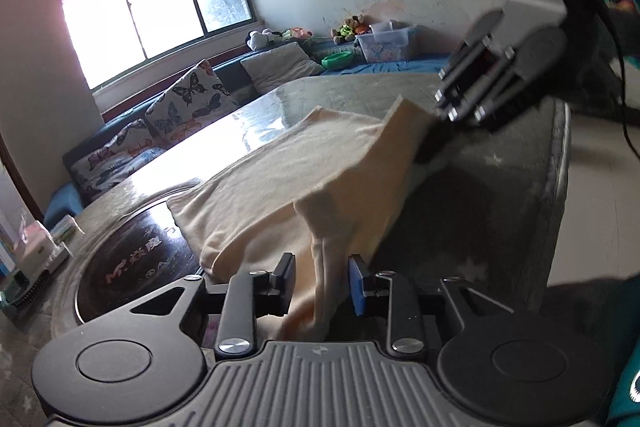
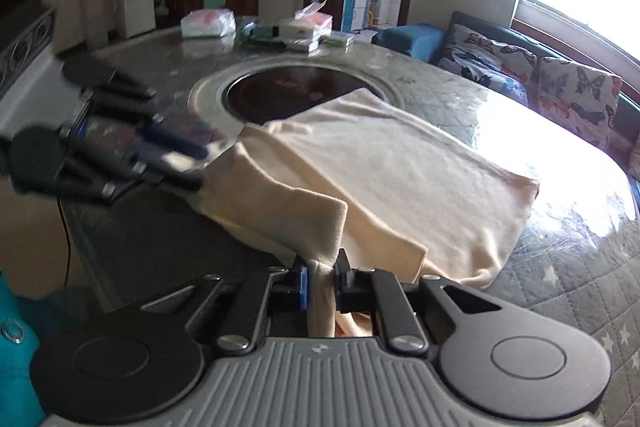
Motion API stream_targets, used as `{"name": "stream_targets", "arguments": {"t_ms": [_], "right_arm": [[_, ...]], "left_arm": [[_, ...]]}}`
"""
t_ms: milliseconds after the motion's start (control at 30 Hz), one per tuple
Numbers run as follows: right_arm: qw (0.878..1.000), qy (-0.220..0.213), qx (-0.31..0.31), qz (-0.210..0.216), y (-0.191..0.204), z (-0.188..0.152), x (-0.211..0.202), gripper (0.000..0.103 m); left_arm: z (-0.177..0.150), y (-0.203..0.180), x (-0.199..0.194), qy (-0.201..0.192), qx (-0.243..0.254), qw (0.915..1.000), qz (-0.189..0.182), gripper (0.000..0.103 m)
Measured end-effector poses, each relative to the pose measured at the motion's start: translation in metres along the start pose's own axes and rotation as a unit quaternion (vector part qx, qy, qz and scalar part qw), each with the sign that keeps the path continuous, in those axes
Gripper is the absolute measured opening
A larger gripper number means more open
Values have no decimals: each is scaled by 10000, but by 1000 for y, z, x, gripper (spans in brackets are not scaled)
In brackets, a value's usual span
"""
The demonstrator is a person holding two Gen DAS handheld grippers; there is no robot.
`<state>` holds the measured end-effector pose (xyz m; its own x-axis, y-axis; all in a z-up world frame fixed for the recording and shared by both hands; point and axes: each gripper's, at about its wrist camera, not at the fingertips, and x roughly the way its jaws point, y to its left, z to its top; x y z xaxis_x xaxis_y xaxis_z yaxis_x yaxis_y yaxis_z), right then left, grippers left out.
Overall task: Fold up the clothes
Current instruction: 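Lift the hem and fold it over toward the collar with the right gripper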
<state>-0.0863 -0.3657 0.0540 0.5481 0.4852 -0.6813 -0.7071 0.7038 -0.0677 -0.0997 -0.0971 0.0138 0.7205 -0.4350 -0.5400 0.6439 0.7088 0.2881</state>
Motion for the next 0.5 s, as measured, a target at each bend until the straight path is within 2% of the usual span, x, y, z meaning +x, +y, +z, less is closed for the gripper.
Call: {"name": "stream_targets", "arguments": {"t_ms": [167,200,233,333,500], "right_arm": [[9999,-86,49,-72,-2,4,-4,9],[9999,-99,57,-83,-2,4,-5,9],[9999,-110,64,-94,-1,4,-6,9],[9997,-182,31,-153,2,2,-8,8],[9990,-386,60,-218,6,0,-24,8]], "left_arm": [[-13,-8,3,131,409,9987,269,29],[-14,-8,4,139,401,9987,288,25],[-15,-7,4,136,393,9987,311,16],[-12,-7,-1,-9,338,9986,414,12],[-3,-8,-23,-250,251,9984,435,11]]}}
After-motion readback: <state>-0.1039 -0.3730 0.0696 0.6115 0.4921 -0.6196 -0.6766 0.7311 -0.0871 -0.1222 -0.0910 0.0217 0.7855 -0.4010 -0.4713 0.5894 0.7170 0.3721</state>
